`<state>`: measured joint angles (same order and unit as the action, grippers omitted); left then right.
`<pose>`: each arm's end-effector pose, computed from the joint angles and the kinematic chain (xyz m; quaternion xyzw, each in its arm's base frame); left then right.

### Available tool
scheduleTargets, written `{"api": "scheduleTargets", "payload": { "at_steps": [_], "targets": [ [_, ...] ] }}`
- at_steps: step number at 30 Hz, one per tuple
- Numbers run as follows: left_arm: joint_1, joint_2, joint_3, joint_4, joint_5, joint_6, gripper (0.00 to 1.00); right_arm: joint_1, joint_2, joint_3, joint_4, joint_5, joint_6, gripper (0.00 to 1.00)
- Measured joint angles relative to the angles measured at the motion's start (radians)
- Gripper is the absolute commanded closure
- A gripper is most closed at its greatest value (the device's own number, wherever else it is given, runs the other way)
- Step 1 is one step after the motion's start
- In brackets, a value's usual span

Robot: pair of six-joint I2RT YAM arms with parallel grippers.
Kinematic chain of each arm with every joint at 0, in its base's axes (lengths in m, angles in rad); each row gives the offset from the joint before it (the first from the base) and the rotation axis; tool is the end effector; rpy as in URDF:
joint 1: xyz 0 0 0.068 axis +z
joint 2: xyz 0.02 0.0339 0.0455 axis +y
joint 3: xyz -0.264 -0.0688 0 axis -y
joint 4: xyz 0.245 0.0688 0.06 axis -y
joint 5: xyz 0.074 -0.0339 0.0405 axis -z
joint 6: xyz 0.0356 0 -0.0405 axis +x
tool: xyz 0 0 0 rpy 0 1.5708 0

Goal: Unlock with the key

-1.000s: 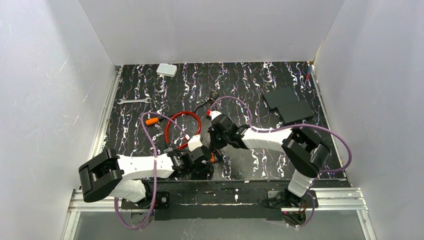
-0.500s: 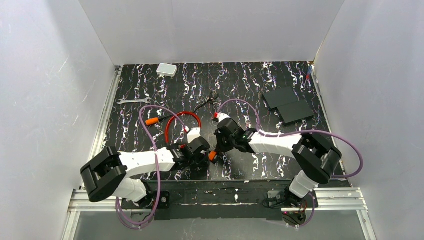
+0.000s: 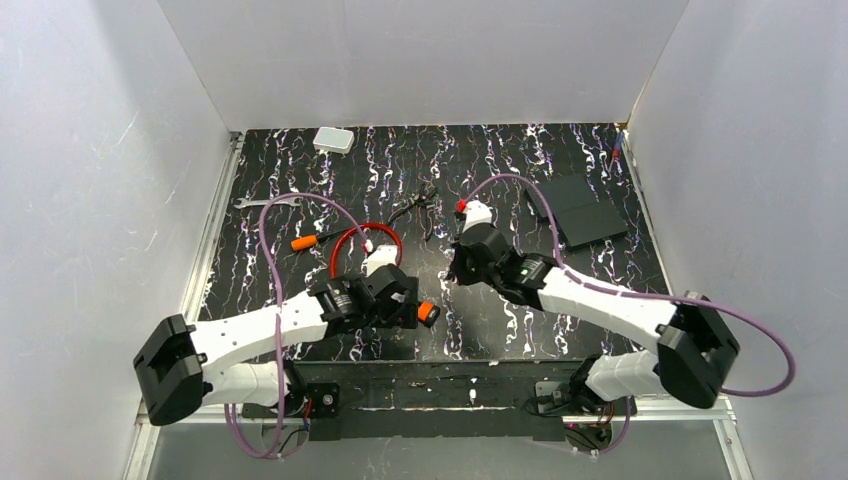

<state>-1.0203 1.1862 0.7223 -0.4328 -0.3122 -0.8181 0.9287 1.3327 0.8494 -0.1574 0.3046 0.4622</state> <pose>0.1319 -0.1939 0.2180 0.0429 0.9327 -0.1708 0.3148 0.1817 0.2251 0.2448 -0.1380 0.8753 0.1799 0.4272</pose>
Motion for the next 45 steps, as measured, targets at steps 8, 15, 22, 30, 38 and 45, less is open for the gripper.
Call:
{"api": "scheduleTargets", "payload": {
  "at_steps": [8,15,22,30,38,45],
  "targets": [
    [0.001,0.037,0.181,-0.217,-0.048,-0.096,0.04,0.0,-0.225,-0.02,-0.054,0.098,0.005,0.99],
    [0.001,0.266,0.368,-0.39,-0.069,-0.321,0.07,0.0,-0.391,-0.083,-0.13,0.148,0.024,0.99],
    [-0.019,0.411,0.415,-0.499,-0.057,-0.682,0.06,0.0,-0.486,-0.137,-0.196,0.167,0.059,0.99],
    [-0.021,0.518,0.504,-0.493,-0.036,-0.847,0.11,0.0,-0.533,-0.145,-0.238,0.168,0.071,0.99],
    [-0.008,0.607,0.509,-0.443,-0.012,-0.866,0.15,0.0,-0.575,-0.146,-0.267,0.172,0.072,0.99],
    [-0.009,0.643,0.509,-0.402,-0.003,-0.869,0.19,0.0,-0.583,-0.159,-0.278,0.172,0.08,0.99]
  ]
}}
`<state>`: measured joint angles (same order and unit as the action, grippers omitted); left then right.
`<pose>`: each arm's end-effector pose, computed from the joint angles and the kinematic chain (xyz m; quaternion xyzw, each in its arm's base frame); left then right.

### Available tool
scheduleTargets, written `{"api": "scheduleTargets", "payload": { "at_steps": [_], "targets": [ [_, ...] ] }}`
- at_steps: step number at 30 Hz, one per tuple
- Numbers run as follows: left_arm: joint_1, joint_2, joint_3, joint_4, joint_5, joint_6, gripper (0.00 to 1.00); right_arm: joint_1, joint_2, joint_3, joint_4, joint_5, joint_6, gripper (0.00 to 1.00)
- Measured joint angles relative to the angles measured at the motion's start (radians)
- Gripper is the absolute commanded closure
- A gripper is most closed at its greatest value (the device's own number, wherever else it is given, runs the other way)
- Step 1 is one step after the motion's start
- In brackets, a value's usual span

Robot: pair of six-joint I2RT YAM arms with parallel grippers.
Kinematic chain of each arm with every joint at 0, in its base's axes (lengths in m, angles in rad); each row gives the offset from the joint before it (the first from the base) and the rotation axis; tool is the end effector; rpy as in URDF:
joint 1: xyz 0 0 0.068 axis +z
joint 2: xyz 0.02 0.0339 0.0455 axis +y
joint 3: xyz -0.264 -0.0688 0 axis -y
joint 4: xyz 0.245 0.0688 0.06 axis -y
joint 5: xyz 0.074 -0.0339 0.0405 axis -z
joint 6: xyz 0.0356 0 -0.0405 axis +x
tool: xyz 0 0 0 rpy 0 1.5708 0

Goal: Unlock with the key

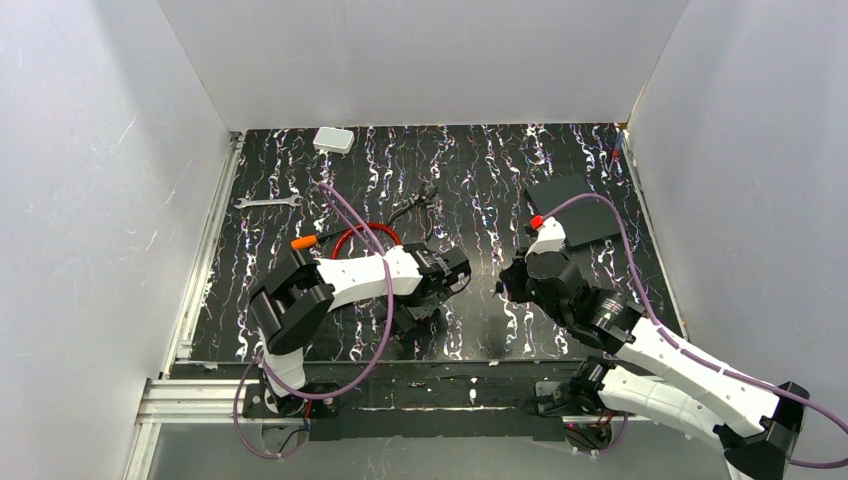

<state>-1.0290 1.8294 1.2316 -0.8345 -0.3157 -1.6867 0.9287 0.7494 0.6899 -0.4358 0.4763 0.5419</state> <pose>0.1841 -0.2845 0.1736 -0.3285 0.9289 -0.0336 0.1677 0.1136 0.1246 0.2885 -0.0418 0.8423 0.1836 0.5051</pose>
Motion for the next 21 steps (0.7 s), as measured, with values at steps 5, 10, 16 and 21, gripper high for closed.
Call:
{"api": "scheduleTargets", "payload": {
  "at_steps": [5,10,16,21],
  "targets": [
    [0.0,0.005,0.0,0.02,0.0,0.0,0.24,0.0,-0.001,0.0,-0.011,0.0,0.002,0.99],
    [0.0,0.029,0.003,0.023,-0.002,0.003,0.29,0.0,-0.001,0.0,-0.012,0.0,0.002,0.99],
    [0.0,0.03,0.003,0.026,-0.003,0.013,0.39,0.0,-0.001,0.0,-0.012,0.0,0.002,0.99],
    [0.0,0.032,0.003,0.042,-0.006,0.035,0.62,0.0,-0.001,0.0,-0.012,-0.001,0.005,0.99]
  ]
}}
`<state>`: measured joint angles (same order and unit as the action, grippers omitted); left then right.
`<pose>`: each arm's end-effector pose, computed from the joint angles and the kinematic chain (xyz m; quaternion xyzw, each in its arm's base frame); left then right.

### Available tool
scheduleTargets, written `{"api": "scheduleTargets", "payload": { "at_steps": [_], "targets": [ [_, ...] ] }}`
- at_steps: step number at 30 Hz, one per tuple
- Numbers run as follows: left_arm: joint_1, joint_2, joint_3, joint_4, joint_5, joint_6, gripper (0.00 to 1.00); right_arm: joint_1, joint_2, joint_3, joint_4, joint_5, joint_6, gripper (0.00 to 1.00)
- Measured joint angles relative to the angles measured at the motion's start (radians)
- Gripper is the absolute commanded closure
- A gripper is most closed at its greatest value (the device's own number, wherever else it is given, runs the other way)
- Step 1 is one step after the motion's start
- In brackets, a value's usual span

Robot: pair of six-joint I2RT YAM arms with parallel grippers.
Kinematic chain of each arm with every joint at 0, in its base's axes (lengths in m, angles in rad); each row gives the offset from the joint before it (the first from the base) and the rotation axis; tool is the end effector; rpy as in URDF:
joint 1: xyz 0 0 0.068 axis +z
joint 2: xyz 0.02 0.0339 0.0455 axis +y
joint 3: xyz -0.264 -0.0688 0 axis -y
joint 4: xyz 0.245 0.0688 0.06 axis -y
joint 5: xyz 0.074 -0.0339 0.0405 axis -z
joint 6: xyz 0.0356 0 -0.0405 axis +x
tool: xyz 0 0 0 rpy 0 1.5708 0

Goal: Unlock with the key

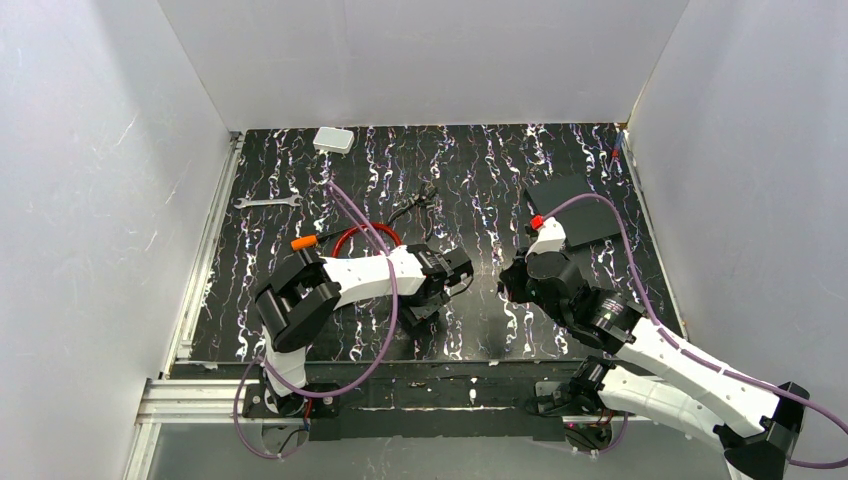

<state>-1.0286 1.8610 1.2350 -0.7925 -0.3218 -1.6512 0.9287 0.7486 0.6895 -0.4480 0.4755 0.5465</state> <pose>0.1880 -0.2902 0.1650 -0.3131 0.9332 -0.0365 0.1727 0.1131 0.1240 0.2873 -0.0418 0.8451 0.1812 0.5013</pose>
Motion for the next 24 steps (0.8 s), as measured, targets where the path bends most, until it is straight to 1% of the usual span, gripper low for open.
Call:
{"api": "scheduleTargets", "payload": {
  "at_steps": [1,3,11,13,16,19,24],
  "targets": [
    [0.0,0.0,0.0,0.005,0.001,0.006,0.68,0.0,0.0,0.0,0.0,0.0,0.0,0.99],
    [0.0,0.0,-0.002,0.016,-0.002,0.021,0.88,0.0,0.0,0.0,0.0,0.0,0.001,0.99],
    [0.0,-0.049,-0.063,0.084,-0.003,0.058,0.93,0.0,0.0,0.0,-0.02,-0.007,0.005,0.99],
    [0.0,-0.072,-0.09,0.113,-0.003,0.075,1.0,0.0,-0.005,0.0,-0.021,-0.019,0.004,0.99],
    [0.0,-0.112,-0.138,0.157,-0.011,0.105,1.0,0.0,-0.028,-0.001,-0.018,-0.05,0.002,0.99],
    [0.0,-0.196,-0.227,0.203,-0.022,0.151,1.0,0.0,-0.072,-0.019,0.017,-0.1,-0.001,0.99],
    [0.0,-0.383,-0.36,0.286,-0.034,0.248,1.0,0.0,-0.122,-0.056,0.068,-0.209,-0.002,0.99]
  ]
}}
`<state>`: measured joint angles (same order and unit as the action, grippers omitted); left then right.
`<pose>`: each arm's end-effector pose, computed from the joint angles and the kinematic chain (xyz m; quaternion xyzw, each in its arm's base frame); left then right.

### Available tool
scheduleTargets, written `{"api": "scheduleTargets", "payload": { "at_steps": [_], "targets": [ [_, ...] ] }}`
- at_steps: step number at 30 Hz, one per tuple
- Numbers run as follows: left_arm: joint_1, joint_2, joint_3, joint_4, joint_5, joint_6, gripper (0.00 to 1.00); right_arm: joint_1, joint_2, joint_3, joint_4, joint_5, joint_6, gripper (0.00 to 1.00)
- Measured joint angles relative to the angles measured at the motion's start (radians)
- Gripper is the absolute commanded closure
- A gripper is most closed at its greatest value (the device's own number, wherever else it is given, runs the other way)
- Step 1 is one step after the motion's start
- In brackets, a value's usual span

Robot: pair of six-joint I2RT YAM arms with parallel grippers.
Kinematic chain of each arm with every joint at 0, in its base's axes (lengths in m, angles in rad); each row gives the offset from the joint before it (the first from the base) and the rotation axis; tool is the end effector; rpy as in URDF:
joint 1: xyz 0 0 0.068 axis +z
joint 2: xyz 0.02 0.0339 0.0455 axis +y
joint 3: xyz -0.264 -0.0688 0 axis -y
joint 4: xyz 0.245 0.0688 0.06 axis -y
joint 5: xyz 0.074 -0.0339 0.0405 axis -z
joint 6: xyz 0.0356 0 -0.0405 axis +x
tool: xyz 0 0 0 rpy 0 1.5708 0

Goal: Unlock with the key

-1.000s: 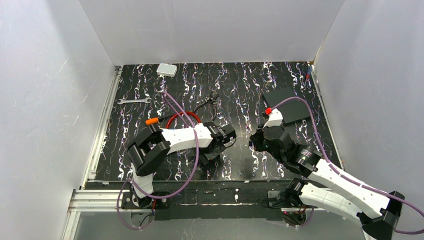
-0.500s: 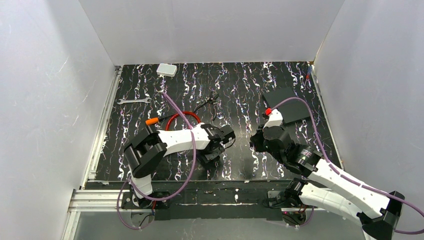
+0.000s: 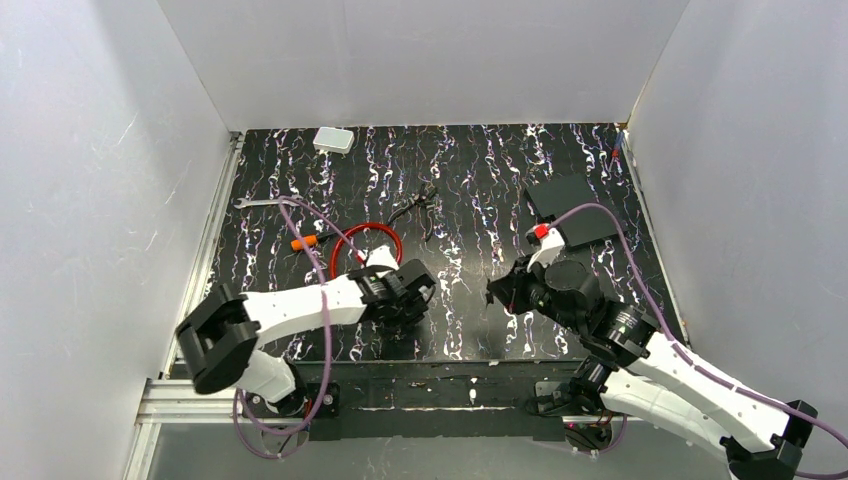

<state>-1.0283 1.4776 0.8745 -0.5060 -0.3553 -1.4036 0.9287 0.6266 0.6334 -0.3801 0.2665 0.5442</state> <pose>0.1547 -0.2326 0.1907 -0.2185 0.9338 -0.1514 0.2396 0.0983 0.1158 0.2905 -0.0829 0.8179 0.2939 0.4876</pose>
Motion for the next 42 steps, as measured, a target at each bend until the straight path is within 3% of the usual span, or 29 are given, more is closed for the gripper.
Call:
{"api": "scheduleTargets", "payload": {
  "at_steps": [6,14,23,42],
  "targets": [
    [0.0,-0.231,-0.101,0.107,-0.008,0.098,1.0,0.0,-0.004,-0.029,0.06,-0.156,0.012,0.99],
    [0.035,-0.375,-0.109,0.138,0.003,0.11,1.0,0.0,0.064,-0.062,0.181,-0.317,0.138,0.99],
    [0.127,-0.407,-0.111,0.19,0.078,0.051,1.0,0.01,0.15,-0.107,0.31,-0.375,0.266,0.99],
    [0.174,-0.406,-0.111,0.237,0.19,0.024,1.0,0.101,0.348,-0.064,0.426,-0.333,0.283,0.99]
  ]
}}
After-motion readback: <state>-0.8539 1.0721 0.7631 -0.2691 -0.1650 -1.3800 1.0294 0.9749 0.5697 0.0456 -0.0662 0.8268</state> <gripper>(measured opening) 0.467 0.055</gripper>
